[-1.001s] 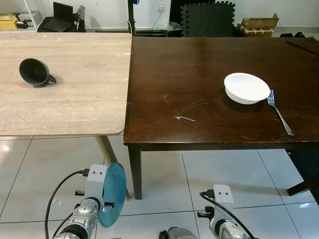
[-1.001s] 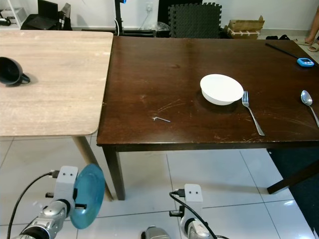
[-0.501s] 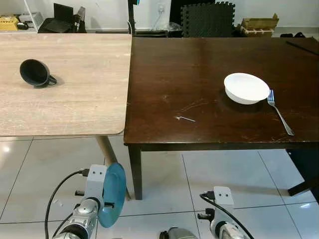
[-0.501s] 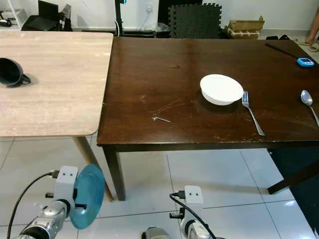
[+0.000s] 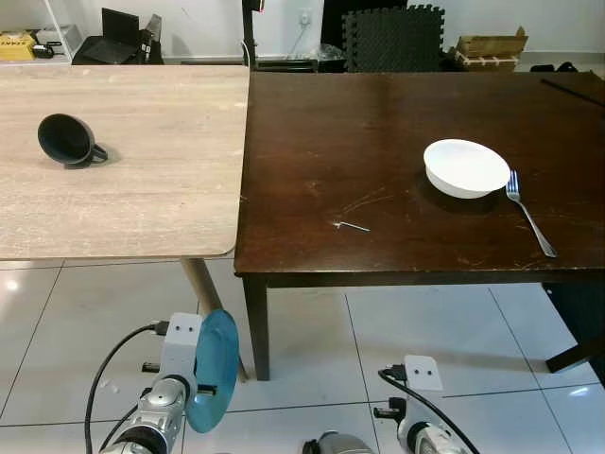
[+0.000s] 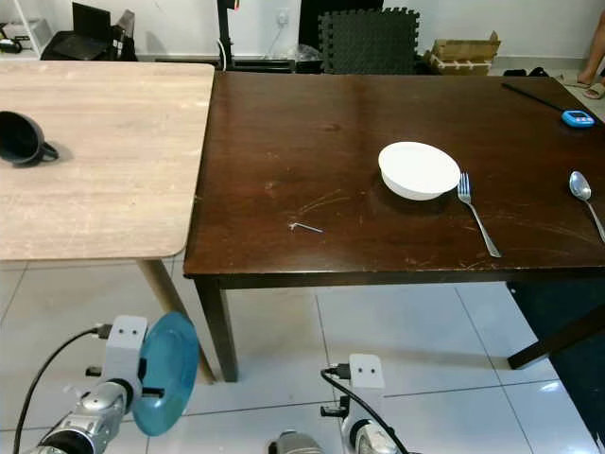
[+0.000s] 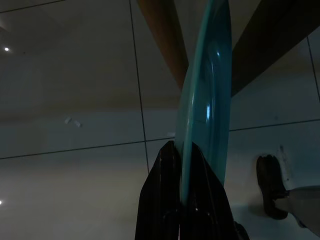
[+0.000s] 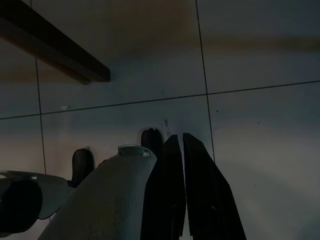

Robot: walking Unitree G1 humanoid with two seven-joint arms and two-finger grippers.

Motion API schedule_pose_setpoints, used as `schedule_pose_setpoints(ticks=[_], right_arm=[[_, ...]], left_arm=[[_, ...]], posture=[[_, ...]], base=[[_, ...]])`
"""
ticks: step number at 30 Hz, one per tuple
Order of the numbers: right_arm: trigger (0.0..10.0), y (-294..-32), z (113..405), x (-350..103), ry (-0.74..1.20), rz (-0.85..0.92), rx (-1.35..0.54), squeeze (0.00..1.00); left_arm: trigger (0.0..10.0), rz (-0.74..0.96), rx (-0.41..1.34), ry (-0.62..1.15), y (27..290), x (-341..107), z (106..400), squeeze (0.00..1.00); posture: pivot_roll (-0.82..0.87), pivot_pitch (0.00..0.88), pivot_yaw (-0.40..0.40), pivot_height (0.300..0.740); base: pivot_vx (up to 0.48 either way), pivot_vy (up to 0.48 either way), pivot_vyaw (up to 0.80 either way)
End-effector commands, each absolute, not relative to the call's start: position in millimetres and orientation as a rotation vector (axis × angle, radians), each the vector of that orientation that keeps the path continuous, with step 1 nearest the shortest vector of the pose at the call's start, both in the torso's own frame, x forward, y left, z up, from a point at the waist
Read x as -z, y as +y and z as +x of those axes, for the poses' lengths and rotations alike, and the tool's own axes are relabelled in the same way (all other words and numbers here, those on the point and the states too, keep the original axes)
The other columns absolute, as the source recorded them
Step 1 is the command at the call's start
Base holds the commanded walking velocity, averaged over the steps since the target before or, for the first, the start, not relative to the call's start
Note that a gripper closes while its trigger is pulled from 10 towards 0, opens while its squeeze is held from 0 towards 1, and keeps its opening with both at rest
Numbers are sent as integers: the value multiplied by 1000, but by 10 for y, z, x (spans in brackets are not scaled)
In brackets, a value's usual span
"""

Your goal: Setting the table

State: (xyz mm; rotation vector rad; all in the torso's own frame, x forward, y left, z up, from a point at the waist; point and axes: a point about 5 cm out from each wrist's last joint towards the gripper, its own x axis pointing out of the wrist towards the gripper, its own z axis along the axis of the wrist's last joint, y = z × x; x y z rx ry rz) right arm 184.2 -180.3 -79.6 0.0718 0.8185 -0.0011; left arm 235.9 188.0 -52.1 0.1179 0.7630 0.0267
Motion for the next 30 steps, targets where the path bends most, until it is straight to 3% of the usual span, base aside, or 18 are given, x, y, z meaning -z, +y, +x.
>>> schedule_pose_setpoints(ticks=[1, 30], right_arm=[[10000, -1823, 1794, 820, 836, 70, 9, 0], [10000, -1808, 1777, 832, 847, 65, 8, 0]], left_arm=[[10000, 108, -33, 798, 1878, 575, 2285, 0], [10000, 115, -32, 802, 1902, 580, 2272, 0]], posture=[[36, 16, 47, 740], [41, 16, 47, 740]], base=[[0, 0, 0], [0, 0, 0]])
